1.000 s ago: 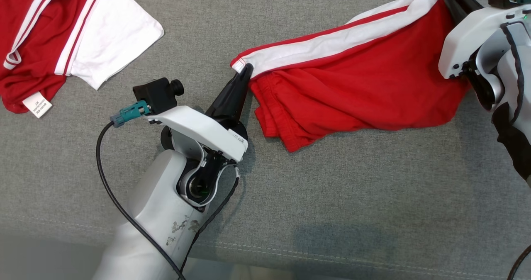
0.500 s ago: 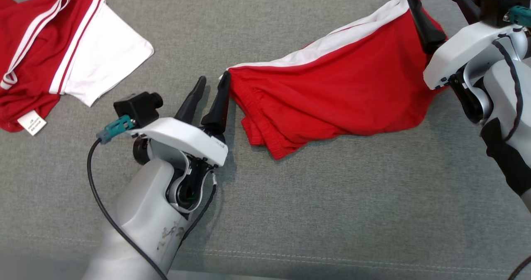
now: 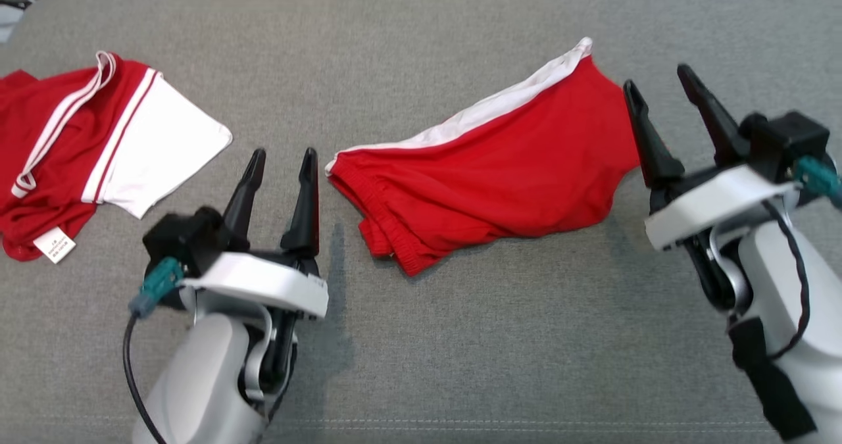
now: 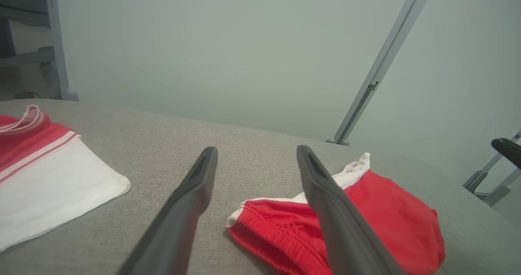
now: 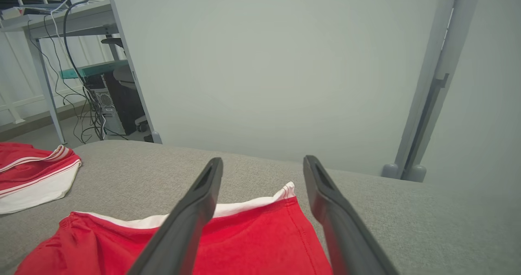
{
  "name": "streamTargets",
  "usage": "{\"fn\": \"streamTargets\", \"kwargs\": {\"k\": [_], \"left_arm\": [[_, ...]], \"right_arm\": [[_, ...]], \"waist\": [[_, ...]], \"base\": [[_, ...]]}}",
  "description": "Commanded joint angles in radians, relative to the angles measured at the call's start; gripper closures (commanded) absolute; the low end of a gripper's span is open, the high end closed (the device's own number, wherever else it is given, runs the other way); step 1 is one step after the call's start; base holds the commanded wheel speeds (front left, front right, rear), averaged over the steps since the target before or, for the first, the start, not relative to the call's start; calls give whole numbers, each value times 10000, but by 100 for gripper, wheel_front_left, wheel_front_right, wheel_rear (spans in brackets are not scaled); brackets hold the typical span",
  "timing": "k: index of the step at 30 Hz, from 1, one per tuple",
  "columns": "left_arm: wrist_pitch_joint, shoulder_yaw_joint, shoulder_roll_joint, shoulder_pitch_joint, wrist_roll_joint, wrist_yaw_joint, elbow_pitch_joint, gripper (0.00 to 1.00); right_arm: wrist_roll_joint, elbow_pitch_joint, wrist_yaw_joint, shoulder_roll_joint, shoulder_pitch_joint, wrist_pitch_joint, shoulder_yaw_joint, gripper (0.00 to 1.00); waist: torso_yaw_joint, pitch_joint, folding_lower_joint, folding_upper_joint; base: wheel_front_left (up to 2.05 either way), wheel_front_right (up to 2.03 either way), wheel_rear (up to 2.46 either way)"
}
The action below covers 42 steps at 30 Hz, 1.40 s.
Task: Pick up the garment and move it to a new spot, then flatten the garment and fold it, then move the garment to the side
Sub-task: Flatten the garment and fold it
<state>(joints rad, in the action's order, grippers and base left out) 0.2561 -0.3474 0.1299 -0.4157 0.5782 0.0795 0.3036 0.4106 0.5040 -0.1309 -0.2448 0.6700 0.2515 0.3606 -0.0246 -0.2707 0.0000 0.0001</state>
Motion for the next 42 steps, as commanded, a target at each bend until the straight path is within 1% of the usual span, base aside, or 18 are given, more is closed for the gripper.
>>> {"fn": "streamTargets", "kwargs": {"k": [1,7,10,15,19,23,27,31,32,35,37,42], "left_arm": [[54,494,46,326,-198,85,-345,0],[55,1208,-294,1483,-1436,-93,-951,0],[55,1478,-447,1981,-2085,-242,-1344,0],[56,1848,-638,2957,-3024,-451,-1943,0],[56,2018,-709,3623,-3639,-485,-2171,0],[56,2050,-757,4010,-3912,-537,-2185,0],[56,1999,-774,4056,-4127,-558,-2197,0],[56,1877,-789,3943,-4225,-578,-2314,0],[56,1841,-790,3902,-4232,-573,-2350,0],[56,1688,-793,3770,-4199,-528,-2463,0],[56,1557,-794,3660,-4201,-504,-2509,0],[57,1154,-795,3340,-4079,-430,-2412,0]], "right_arm": [[-243,-441,2,143,-532,102,-183,0],[-905,-1419,2,901,-2408,102,-1274,0],[-1121,-2010,2,1124,-3166,102,-1714,0],[-1307,-2655,2,1335,-4341,102,-2374,0],[-1262,-3043,2,1429,-5098,102,-2691,0],[-1201,-3287,2,1471,-5494,102,-2828,0],[-1142,-3321,2,1486,-5561,103,-2836,0],[-720,-3077,2,1557,-5319,103,-2868,0],[-467,-2931,2,1598,-5203,103,-2915,0],[512,-2066,2,1699,-4641,103,-2969,0],[1132,-1352,2,1698,-4022,102,-2768,0],[2418,305,2,1397,-2479,74,-2529,0]], "waist": [[150,367,0,-1],[322,929,0,-1],[363,1120,0,-1],[370,1516,0,-1],[370,1723,0,-1],[385,1752,0,-1],[370,1698,0,-1],[278,1516,0,-1],[253,1475,0,-1],[142,1284,0,-1],[31,1148,0,-1],[-399,848,0,-1]], "base": [[0,0,0],[0,0,0],[0,0,0],[0,0,0],[0,0,0],[0,0,0],[0,0,0],[0,0,0],[0,0,0],[0,0,0],[0,0,0],[0,0,0]]}}
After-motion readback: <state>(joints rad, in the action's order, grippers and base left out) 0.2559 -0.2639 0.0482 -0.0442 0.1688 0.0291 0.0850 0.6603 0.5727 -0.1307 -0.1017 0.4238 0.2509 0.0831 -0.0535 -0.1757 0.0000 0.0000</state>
